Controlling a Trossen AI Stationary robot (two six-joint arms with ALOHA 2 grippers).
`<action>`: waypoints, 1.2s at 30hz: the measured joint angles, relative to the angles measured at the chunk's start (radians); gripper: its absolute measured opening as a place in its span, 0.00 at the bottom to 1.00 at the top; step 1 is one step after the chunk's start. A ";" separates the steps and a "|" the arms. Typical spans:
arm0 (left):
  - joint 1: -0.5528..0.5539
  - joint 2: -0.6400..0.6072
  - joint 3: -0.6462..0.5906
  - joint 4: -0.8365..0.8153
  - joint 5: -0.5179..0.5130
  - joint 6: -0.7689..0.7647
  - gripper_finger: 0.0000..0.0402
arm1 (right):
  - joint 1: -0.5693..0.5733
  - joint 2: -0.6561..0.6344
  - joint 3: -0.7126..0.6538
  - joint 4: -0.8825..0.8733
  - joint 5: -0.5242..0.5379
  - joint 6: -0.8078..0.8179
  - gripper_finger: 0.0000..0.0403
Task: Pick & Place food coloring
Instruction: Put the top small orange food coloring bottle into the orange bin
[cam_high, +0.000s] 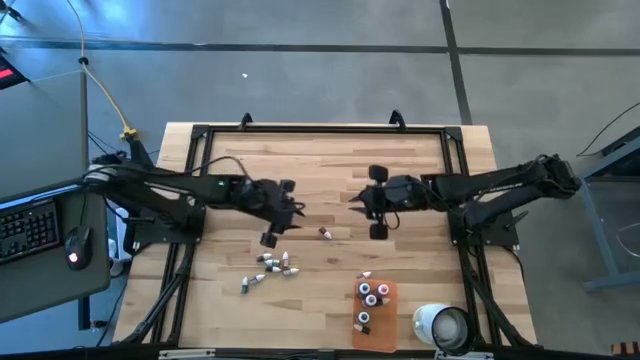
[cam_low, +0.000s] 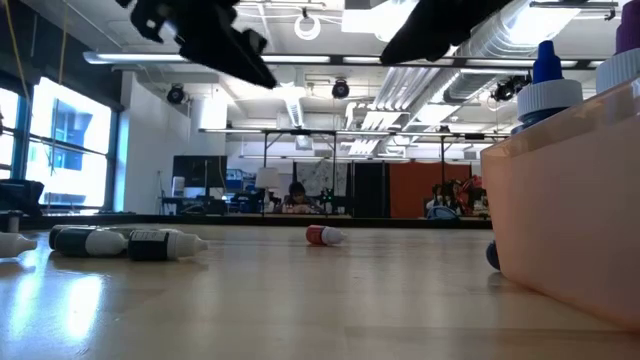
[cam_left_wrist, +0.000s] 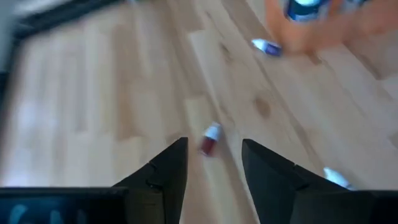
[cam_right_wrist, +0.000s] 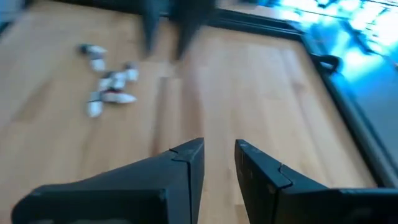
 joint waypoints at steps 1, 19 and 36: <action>0.007 0.033 0.000 0.033 0.028 0.004 0.37 | -0.003 0.000 0.000 0.000 0.032 0.010 0.20; 0.051 0.394 0.001 0.332 0.155 0.013 0.37 | -0.006 -0.027 0.000 -0.063 -0.028 0.078 0.20; 0.179 0.596 0.048 0.364 0.332 -0.025 0.37 | -0.033 -0.026 0.000 -0.065 0.020 0.044 0.20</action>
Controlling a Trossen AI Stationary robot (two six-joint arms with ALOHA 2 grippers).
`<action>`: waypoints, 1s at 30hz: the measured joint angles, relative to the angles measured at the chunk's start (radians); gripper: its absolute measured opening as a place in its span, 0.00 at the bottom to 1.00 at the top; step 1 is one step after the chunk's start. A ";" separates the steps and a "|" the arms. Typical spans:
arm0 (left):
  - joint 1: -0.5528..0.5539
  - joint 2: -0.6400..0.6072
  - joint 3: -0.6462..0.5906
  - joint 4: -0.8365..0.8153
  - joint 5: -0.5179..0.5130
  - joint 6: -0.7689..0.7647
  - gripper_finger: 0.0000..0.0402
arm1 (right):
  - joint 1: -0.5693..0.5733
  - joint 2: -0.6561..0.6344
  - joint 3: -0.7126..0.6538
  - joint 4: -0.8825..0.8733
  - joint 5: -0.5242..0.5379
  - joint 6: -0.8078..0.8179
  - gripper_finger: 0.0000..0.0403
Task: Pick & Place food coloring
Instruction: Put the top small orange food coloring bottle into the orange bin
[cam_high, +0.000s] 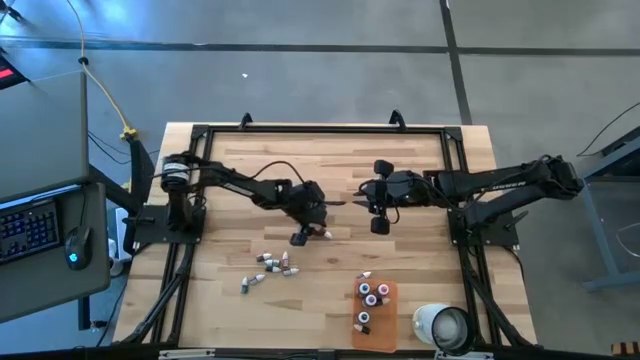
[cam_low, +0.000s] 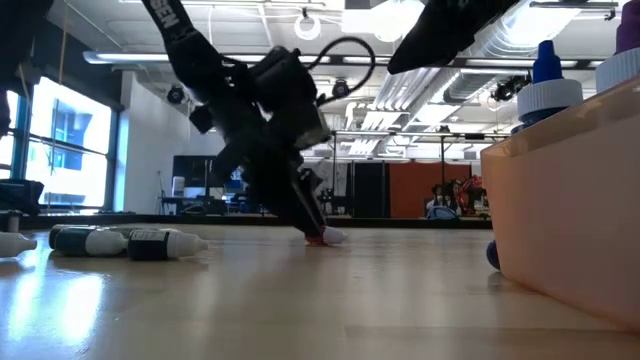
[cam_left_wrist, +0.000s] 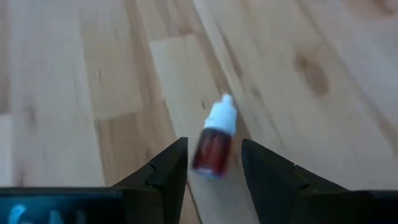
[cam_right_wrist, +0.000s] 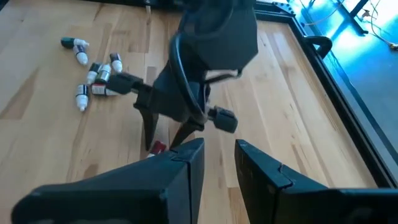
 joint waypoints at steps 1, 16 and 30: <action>0.000 0.011 0.000 0.011 -0.004 -0.002 0.37 | 0.000 0.000 0.000 0.000 0.000 0.000 0.20; 0.001 0.029 0.001 0.047 -0.033 -0.056 0.18 | 0.000 0.000 0.000 0.000 0.000 0.000 0.20; -0.003 -0.035 0.000 0.137 0.176 -0.273 0.19 | 0.000 0.000 0.000 0.002 0.096 -0.056 0.20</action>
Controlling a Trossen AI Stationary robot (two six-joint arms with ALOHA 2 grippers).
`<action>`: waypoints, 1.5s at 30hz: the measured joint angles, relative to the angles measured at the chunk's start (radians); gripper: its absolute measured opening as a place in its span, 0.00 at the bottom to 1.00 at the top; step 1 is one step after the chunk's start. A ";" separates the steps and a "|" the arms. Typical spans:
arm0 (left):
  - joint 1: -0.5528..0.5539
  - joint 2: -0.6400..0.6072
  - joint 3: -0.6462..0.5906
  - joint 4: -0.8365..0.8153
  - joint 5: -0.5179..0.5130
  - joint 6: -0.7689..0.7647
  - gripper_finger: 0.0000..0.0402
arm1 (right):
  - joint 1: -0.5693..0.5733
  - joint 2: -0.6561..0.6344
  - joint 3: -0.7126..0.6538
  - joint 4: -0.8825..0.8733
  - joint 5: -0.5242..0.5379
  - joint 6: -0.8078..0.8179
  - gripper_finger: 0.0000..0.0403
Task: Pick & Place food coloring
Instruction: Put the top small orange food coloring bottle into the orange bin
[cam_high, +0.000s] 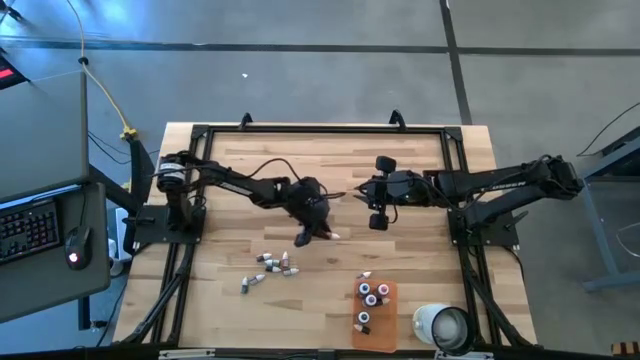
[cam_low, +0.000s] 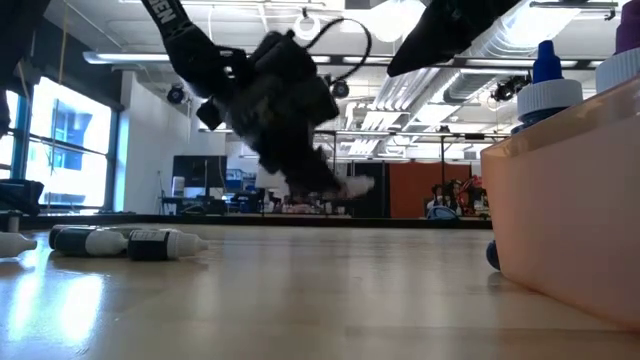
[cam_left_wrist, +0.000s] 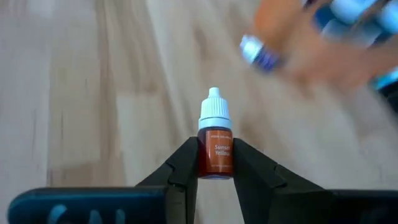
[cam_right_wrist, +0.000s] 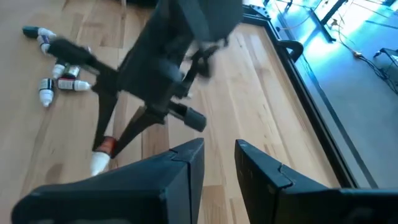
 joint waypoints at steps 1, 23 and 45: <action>-0.007 -0.011 0.000 0.016 0.011 -0.025 0.19 | 0.000 0.000 0.000 0.000 -0.002 -0.005 0.20; -0.575 -0.043 0.362 0.026 -0.749 -0.043 0.19 | 0.001 -0.158 0.000 -0.218 -0.511 0.308 0.20; -0.546 0.429 0.991 -0.477 -0.699 -0.035 0.19 | -0.001 -0.224 0.000 -0.210 -0.269 0.134 0.20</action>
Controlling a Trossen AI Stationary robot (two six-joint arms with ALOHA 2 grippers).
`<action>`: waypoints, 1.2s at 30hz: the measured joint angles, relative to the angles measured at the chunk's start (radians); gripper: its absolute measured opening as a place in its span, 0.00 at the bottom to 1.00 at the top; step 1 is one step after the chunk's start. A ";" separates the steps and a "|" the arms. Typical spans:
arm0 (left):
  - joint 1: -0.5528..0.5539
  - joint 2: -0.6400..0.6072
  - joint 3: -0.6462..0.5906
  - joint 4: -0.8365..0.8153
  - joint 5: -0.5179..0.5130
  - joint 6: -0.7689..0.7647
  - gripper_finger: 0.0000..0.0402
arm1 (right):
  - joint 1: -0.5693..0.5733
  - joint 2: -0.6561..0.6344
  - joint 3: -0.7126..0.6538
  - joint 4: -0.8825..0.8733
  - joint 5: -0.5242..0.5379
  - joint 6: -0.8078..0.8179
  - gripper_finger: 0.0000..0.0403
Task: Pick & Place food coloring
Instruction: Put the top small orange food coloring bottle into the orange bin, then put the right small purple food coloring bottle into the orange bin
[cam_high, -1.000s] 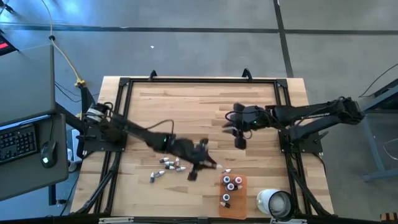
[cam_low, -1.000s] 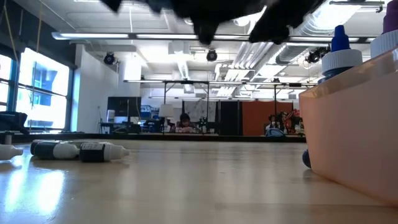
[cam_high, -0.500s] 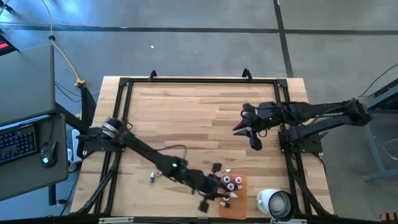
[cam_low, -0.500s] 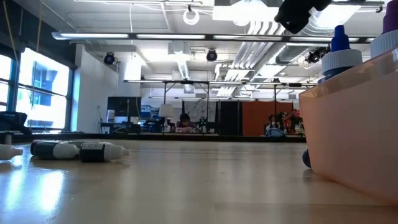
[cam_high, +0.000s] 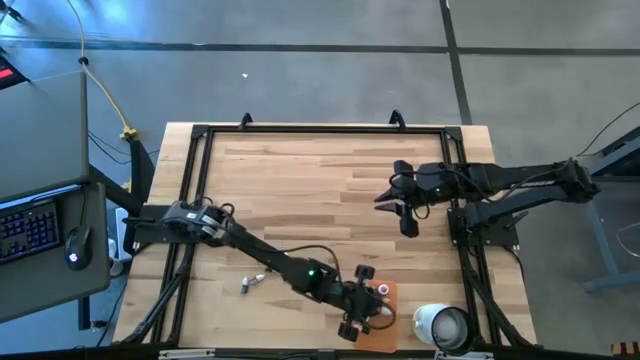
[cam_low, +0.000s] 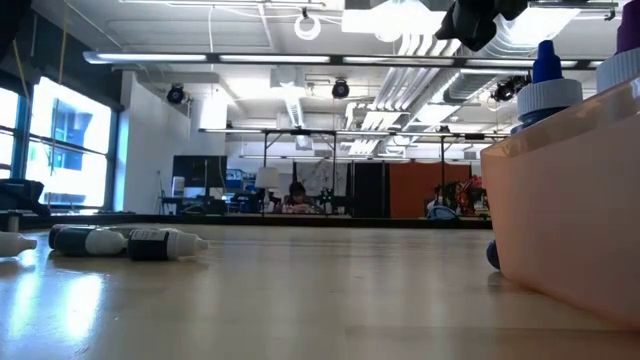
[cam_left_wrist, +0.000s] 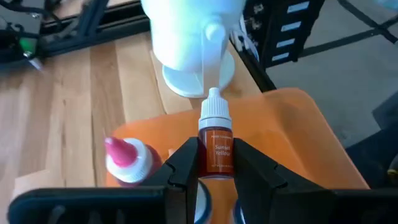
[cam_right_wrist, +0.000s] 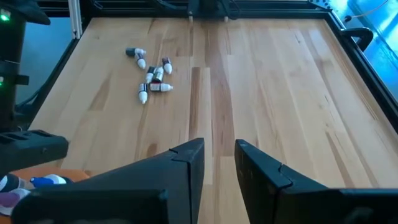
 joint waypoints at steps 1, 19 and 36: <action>0.002 -0.001 0.002 0.004 -0.002 0.004 0.19 | 0.000 0.000 0.000 0.000 0.000 0.000 0.20; 0.013 -0.002 0.007 -0.001 -0.007 0.080 0.33 | 0.000 0.000 0.000 0.000 0.000 0.000 0.20; 0.005 -0.238 0.293 -1.212 -0.233 -0.275 0.34 | 0.001 0.000 0.000 0.015 -0.040 0.004 0.20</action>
